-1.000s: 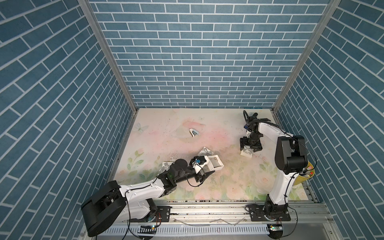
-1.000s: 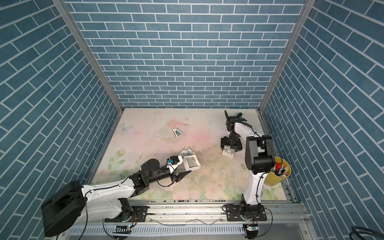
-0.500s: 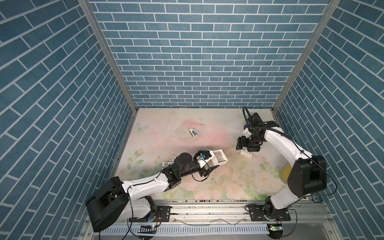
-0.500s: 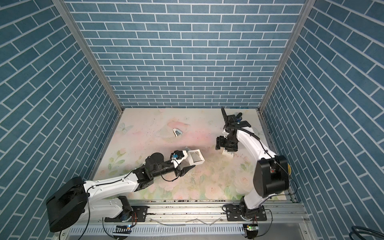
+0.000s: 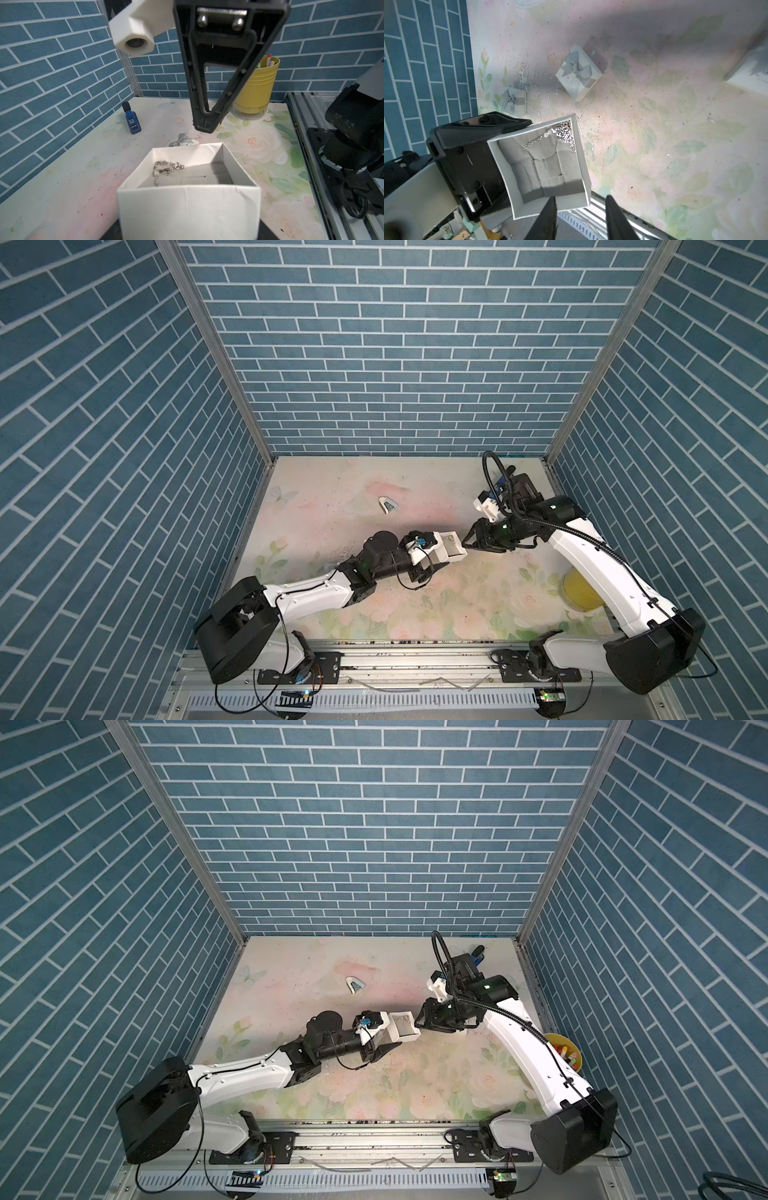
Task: Take the necklace out of the lift-off lid jewelry box
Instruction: Place the jewelry box at the center of the board.
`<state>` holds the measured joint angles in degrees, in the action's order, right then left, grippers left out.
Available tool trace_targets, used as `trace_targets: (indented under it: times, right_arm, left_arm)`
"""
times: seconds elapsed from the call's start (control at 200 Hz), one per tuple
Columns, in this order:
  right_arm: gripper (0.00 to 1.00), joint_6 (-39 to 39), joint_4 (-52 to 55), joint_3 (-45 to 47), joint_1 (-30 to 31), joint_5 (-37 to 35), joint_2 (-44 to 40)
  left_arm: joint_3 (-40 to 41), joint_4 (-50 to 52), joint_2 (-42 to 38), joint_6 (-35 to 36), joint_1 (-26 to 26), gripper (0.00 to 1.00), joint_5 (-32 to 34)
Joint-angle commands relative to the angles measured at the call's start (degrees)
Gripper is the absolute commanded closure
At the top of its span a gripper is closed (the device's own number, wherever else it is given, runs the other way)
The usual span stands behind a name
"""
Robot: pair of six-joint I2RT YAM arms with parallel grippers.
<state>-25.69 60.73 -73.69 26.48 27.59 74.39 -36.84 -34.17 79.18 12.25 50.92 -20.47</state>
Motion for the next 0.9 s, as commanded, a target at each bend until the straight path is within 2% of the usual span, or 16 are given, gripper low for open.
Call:
trace_targets:
  times: [0.0,0.285,0.445,0.58,0.665,0.77,0.895]
  right_arm:
    - [0.63,-1.0,2.1,1.6,0.7,0.9,0.4]
    - [0.66,-1.8,0.4,0.9,2.0,1.8,2.9]
    - [0.79,-1.8,-0.3,0.5,2.4,1.7,3.9]
    - [1.0,-1.6,-0.8,1.1,2.7,1.2,4.7]
    - [1.0,-1.8,-1.2,2.2,3.0,0.6,4.8]
    - [1.0,-2.6,-2.3,4.0,3.3,-0.9,4.4]
    - [1.0,-3.3,-2.8,5.4,3.8,-3.6,4.2]
  left_arm:
    - [0.1,-1.9,-0.2,-0.2,-0.3,0.37,-1.2]
    - [1.6,-3.7,-0.6,-1.4,-0.3,0.37,-1.6]
    - [2.6,-4.5,-0.8,-2.0,-0.3,0.37,-1.6]
    - [3.9,-5.5,-0.5,-2.5,-0.3,0.37,-1.6]
    - [4.9,-7.3,0.2,-3.4,-0.3,0.36,-1.6]
    - [6.5,-10.3,1.6,-4.7,-0.3,0.31,-1.7]
    - [7.9,-12.9,3.1,-5.5,-0.1,0.16,-1.3]
